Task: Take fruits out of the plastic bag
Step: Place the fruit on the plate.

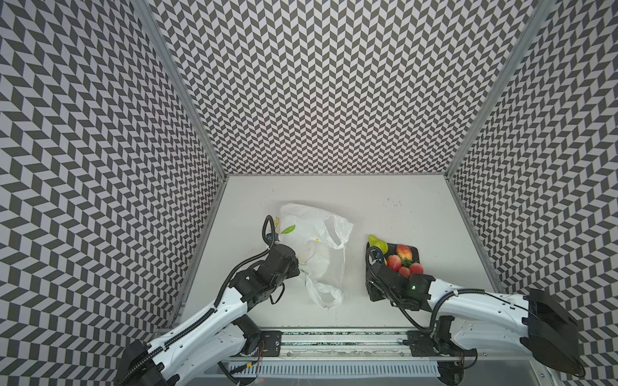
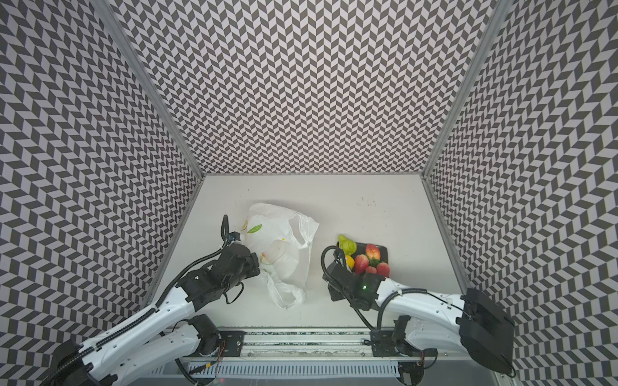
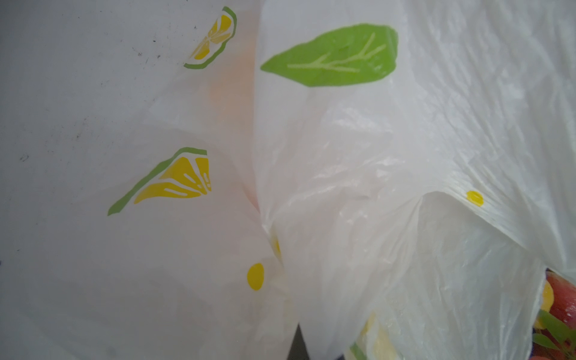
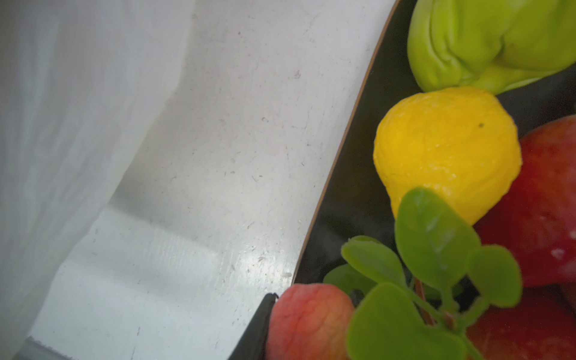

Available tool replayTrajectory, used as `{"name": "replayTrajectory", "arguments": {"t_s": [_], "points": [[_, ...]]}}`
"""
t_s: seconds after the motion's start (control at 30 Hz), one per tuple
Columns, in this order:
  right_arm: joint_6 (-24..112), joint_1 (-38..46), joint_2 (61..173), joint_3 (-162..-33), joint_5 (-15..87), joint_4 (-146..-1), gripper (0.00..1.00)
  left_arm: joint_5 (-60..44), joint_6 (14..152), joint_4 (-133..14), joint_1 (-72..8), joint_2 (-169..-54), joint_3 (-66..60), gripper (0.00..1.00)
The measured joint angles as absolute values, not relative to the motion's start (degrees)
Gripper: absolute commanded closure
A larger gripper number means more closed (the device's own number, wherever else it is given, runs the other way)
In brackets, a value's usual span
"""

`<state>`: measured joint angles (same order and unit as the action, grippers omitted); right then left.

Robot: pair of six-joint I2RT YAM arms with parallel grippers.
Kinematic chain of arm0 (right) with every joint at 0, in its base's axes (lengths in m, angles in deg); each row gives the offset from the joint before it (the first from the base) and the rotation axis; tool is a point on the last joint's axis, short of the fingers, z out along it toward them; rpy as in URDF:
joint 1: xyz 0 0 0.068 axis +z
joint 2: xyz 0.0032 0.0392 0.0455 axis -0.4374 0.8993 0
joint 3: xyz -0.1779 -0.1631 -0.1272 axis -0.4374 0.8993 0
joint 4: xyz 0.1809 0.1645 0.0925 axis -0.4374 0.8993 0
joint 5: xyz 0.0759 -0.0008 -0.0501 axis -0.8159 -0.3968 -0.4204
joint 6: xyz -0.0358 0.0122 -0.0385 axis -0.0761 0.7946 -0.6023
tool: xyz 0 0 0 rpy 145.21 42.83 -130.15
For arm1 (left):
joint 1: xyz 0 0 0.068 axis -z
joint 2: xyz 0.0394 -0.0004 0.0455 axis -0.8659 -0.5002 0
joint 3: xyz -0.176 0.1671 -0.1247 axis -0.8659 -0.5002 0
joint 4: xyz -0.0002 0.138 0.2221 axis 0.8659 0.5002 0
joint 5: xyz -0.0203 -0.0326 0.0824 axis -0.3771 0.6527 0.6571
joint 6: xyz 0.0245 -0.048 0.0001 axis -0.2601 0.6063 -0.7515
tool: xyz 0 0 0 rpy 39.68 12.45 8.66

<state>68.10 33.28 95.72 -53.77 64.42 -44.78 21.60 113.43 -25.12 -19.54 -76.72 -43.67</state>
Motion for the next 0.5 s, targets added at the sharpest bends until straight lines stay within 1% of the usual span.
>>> {"name": "replayTrajectory", "arguments": {"t_s": [0.3, 0.5], "points": [[68.2, 32.3, 97.6, -53.8, 65.9, -44.8, 0.68, 21.7, 113.5, -25.1, -19.5, -76.0, -43.7, 1.00], [68.2, 32.3, 98.7, -53.8, 66.5, -45.0, 0.60, 21.8, 113.5, -25.1, -19.5, -75.7, -43.7, 1.00]]}}
